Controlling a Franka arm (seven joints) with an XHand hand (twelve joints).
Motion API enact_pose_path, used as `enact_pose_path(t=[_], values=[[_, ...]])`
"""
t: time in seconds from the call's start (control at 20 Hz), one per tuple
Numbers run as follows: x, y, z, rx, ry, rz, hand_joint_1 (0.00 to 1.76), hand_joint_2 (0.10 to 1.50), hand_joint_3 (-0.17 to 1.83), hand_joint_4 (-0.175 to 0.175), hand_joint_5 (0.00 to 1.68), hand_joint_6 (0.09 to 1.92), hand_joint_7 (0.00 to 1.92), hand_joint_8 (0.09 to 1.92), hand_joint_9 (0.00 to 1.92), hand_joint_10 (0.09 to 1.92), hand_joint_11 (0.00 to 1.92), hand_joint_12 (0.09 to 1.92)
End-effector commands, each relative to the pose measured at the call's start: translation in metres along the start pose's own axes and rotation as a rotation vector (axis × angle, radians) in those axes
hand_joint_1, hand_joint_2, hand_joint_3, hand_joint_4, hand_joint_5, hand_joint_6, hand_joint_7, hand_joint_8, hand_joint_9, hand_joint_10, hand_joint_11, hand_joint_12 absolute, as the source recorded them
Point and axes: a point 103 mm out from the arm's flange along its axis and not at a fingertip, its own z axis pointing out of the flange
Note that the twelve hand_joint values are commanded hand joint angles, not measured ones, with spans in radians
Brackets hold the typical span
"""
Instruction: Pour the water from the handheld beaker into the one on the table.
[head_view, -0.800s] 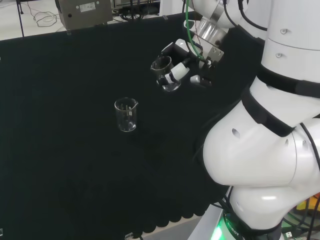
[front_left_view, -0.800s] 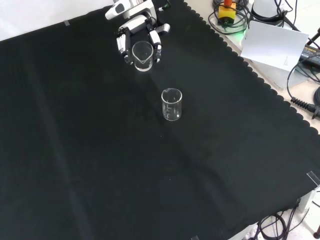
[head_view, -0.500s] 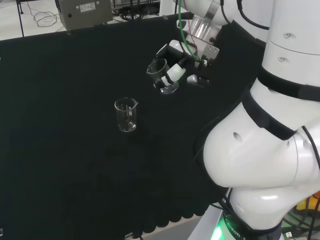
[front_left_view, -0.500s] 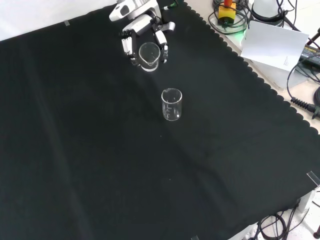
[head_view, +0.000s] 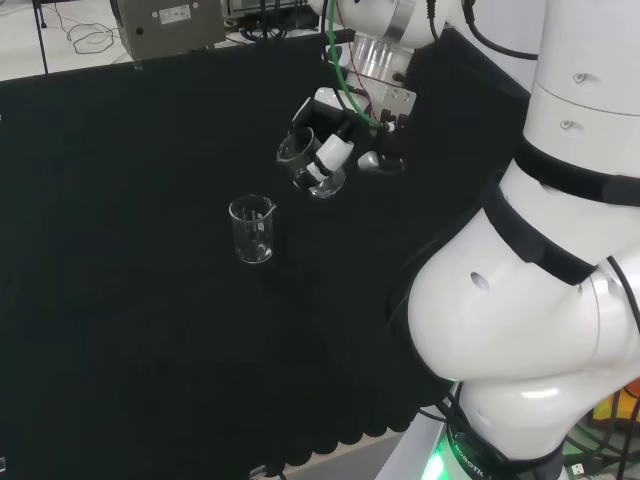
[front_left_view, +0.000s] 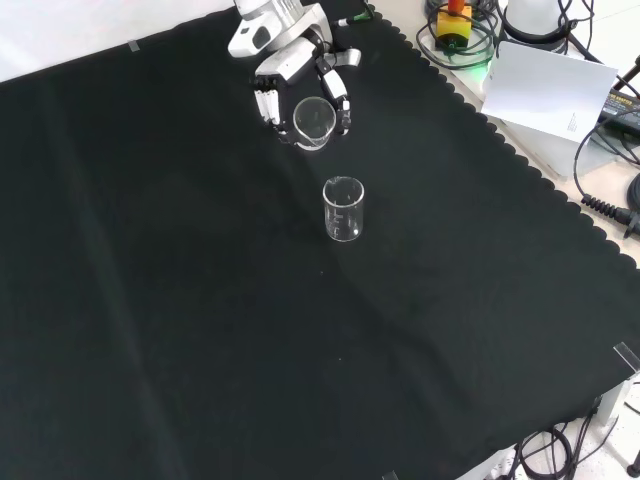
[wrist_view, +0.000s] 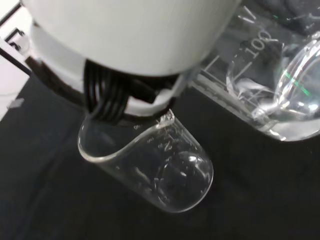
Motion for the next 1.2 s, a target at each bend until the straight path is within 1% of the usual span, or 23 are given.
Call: enact_pose_path(t=[0.05, 0.3, 0.4, 0.65, 0.95, 1.2], values=[[0.011, 0.006, 0.004, 0.074, -0.083, 0.019, 1.43, 0.60, 0.70, -0.175, 1.28, 0.64, 1.27, 0.60, 1.40, 0.61, 1.17, 0.71], [0.018, 0.010, 0.005, 0.128, -0.150, 0.041, 1.43, 0.59, 0.73, -0.175, 1.26, 0.68, 1.26, 0.64, 1.39, 0.66, 1.17, 0.71], [0.021, 0.010, 0.004, 0.149, -0.176, 0.043, 1.43, 0.59, 0.73, -0.175, 1.26, 0.69, 1.26, 0.64, 1.39, 0.66, 1.17, 0.71], [0.027, 0.010, 0.003, 0.206, -0.245, 0.064, 1.43, 0.58, 0.73, -0.175, 1.26, 0.69, 1.26, 0.65, 1.39, 0.67, 1.16, 0.71], [0.033, 0.010, 0.004, 0.254, -0.296, 0.090, 1.43, 0.58, 0.74, -0.175, 1.26, 0.70, 1.25, 0.65, 1.38, 0.67, 1.16, 0.71], [0.039, 0.012, 0.008, 0.282, -0.326, 0.098, 1.43, 0.58, 0.75, -0.175, 1.25, 0.71, 1.25, 0.66, 1.38, 0.68, 1.16, 0.71]])
